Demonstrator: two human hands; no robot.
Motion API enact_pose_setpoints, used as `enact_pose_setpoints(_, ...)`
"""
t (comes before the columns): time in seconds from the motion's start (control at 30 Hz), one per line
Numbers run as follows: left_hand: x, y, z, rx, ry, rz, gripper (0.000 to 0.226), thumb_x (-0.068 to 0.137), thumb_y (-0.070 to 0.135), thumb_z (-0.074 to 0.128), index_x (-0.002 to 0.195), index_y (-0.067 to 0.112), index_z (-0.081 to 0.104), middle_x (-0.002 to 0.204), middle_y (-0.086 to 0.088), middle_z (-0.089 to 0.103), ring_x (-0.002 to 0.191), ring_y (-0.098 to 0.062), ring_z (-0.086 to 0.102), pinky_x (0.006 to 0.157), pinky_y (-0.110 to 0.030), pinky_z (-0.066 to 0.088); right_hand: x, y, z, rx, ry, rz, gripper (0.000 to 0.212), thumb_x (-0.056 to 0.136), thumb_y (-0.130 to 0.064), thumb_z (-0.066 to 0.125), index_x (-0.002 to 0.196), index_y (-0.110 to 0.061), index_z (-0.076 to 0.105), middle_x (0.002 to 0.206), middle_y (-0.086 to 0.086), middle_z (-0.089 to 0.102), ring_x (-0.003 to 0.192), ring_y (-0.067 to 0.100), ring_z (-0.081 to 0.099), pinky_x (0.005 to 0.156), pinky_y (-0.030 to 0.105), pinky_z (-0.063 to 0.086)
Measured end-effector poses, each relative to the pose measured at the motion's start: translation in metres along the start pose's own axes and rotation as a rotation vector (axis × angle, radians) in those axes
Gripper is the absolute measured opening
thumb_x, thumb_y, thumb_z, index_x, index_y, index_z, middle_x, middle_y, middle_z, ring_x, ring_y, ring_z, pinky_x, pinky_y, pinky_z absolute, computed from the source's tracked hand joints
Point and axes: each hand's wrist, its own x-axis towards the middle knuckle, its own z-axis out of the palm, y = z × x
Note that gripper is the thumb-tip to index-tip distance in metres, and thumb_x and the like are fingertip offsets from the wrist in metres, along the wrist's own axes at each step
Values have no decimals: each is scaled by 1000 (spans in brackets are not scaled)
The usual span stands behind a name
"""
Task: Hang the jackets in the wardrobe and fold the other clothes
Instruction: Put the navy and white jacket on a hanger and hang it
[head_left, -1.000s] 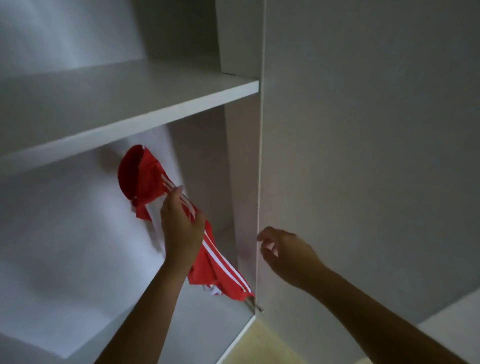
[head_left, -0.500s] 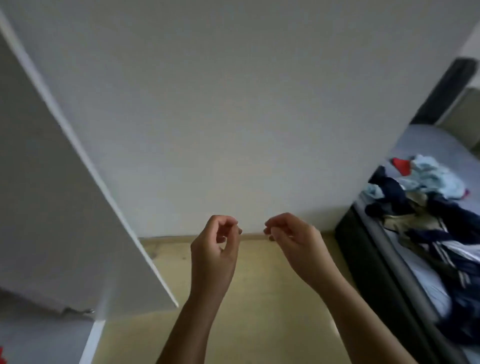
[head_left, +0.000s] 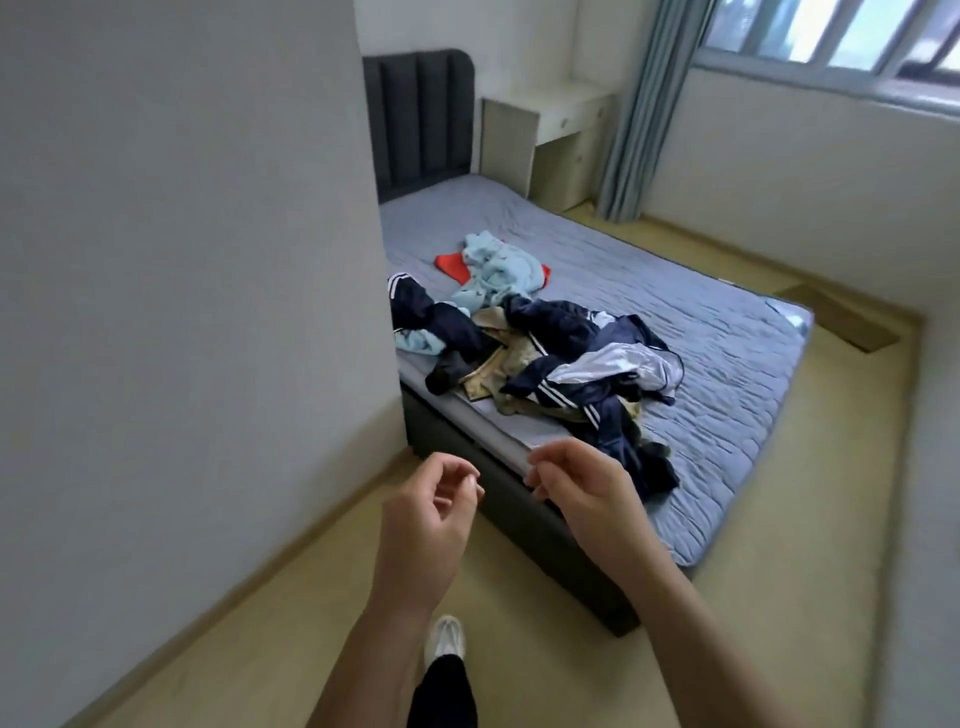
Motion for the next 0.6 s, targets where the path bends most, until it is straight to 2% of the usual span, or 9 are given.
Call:
enact_pose_setpoints(0.07, 49, -11, 31, -21, -81, 15, 17, 89, 18, 59, 82, 34, 60, 76, 19, 66, 71, -4, 64, 61, -6, 44, 43, 18, -17, 4, 71, 31, 21, 93, -4, 54, 89, -20, 67, 76, -1, 69, 72, 10, 64, 70, 20, 52)
enact_pose_setpoints(0.33, 248, -41, 127, 8, -379, 75, 14, 89, 23, 59, 84, 36, 59, 75, 14, 67, 70, -4, 62, 60, -10, 46, 197, 66, -73, -38, 207, 222, 19, 94, -15, 55, 89, -30, 65, 79, -10, 70, 73, 4, 64, 68, 17, 52)
enact_pose_setpoints(0.47, 302, -55, 170, 44, -530, 43, 15, 89, 21, 60, 83, 34, 59, 77, 15, 67, 72, -3, 63, 63, -11, 47, 244, 92, -95, -48, 214, 312, 19, 94, -14, 53, 88, -29, 65, 78, -8, 69, 73, 8, 64, 68, 22, 51)
enact_pose_setpoints(0.6, 341, -76, 213, 44, -557, -59, 19, 88, 15, 61, 77, 30, 61, 74, 13, 69, 70, -5, 62, 67, -14, 46, 295, 126, -120, -69, 187, 372, 19, 92, -11, 54, 87, -25, 66, 78, -6, 70, 75, 14, 64, 67, 20, 50)
